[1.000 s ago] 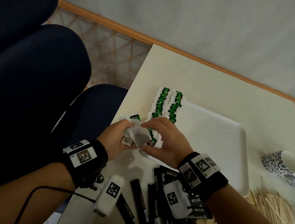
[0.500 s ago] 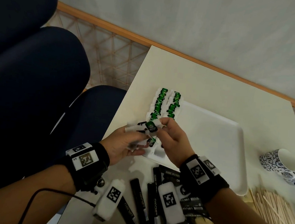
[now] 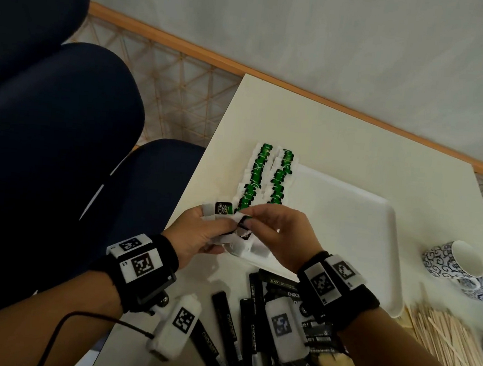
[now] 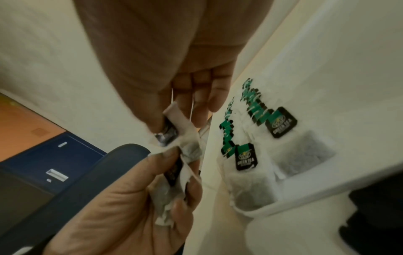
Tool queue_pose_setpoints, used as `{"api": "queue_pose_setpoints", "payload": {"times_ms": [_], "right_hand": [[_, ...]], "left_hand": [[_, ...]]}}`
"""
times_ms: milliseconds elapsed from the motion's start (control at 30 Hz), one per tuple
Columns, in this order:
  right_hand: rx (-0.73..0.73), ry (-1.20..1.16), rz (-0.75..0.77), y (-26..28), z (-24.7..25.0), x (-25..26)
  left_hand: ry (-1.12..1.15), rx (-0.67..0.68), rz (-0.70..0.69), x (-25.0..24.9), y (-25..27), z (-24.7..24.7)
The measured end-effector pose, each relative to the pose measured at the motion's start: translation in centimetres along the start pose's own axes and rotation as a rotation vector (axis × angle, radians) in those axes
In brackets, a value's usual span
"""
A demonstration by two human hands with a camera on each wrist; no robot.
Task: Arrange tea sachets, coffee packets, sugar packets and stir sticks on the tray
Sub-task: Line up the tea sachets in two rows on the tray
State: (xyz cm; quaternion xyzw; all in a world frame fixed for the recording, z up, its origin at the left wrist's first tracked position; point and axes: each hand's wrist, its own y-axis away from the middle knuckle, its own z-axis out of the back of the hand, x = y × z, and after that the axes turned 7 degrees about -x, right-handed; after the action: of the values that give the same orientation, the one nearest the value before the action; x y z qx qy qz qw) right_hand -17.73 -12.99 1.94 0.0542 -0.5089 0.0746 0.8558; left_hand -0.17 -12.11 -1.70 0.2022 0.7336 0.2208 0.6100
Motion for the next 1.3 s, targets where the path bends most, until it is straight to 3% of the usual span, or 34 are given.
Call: {"api": "queue_pose_setpoints", "payload": {"times_ms": [167,367,500,867,1000,1100,1200,1300], "right_hand": [[-0.026,0.090,-0.065,0.0,1.5,-1.1],[0.190,0.311,-0.194,0.9,2.5,-2.6],[0.206,0.413,-0.249,1.1,2.5,-3.8],[0.127,0.509,-0.180,0.1,2.5,-4.4],[0.061,0.564,-0.071,0.2,2.3,-4.6],[-0.041,0.460,0.017,0.0,2.0,-3.6],[0.034,0.212,-0.062,-0.4,1.1,-1.9],[0.078,0.222,-0.087,-0.9,0.5,-1.4]], "left_hand": [[0.052,-0.012,0.034,-0.3,-0.2,-0.1],[0.154,-0.049,0.053,-1.1,-0.4,0.5],[0.131,-0.054,0.052,-0.9,-0.5,0.4],[0.058,-0.026,0.070,-0.3,-0.5,-0.4],[0.023,-0.011,0.068,-0.2,-0.6,-0.6],[0.002,0.004,0.075,0.0,-0.5,-0.8],[-0.035,0.066,0.090,0.2,-0.2,-1.2],[-0.102,0.111,0.092,0.4,0.0,-1.3]]}}
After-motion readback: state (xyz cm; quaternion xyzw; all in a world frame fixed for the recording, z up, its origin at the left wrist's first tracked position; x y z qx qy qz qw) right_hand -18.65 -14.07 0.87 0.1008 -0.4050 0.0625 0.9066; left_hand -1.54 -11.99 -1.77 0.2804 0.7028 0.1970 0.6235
